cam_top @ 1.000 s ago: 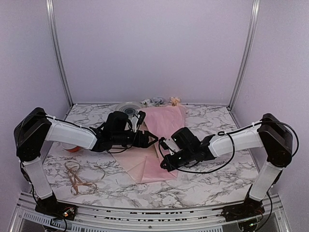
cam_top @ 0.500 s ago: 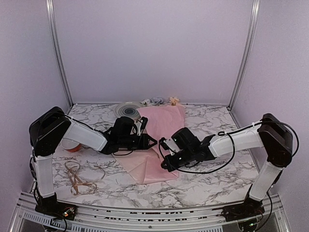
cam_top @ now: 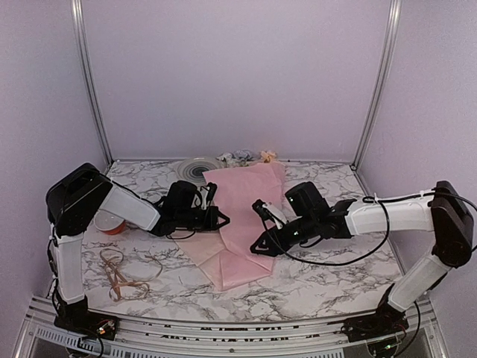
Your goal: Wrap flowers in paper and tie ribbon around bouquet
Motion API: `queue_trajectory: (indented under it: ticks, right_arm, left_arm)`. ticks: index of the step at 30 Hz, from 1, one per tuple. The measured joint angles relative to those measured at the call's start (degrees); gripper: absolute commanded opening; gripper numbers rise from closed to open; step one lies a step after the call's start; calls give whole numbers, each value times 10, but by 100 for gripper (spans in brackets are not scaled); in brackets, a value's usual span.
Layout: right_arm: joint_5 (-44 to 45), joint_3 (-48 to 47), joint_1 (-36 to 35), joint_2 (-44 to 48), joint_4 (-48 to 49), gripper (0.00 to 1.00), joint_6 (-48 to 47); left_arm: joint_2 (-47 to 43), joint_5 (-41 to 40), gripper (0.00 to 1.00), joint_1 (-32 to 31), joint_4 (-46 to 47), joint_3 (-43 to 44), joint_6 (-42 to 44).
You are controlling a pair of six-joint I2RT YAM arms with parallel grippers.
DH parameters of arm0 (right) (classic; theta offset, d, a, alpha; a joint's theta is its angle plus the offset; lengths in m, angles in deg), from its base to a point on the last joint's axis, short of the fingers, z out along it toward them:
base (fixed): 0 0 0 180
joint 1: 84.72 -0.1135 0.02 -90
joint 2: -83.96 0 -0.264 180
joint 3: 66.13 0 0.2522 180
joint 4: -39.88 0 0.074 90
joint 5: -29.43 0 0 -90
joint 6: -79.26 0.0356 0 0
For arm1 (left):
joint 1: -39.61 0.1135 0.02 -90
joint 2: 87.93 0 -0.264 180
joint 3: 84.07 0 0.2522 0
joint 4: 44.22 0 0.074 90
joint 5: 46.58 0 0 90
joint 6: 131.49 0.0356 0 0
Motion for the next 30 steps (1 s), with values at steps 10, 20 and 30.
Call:
queue_trajectory:
  ticks: [10, 20, 30]
  right_arm:
    - [28, 23, 21, -98, 32, 28, 28]
    - [56, 39, 20, -78, 28, 27, 33]
    - [36, 0, -1, -48, -28, 27, 10]
  left_arm:
    - [11, -2, 0, 4, -1, -6, 4]
    - [37, -5, 0, 4, -15, -3, 6]
    - [37, -5, 0, 6, -31, 14, 12]
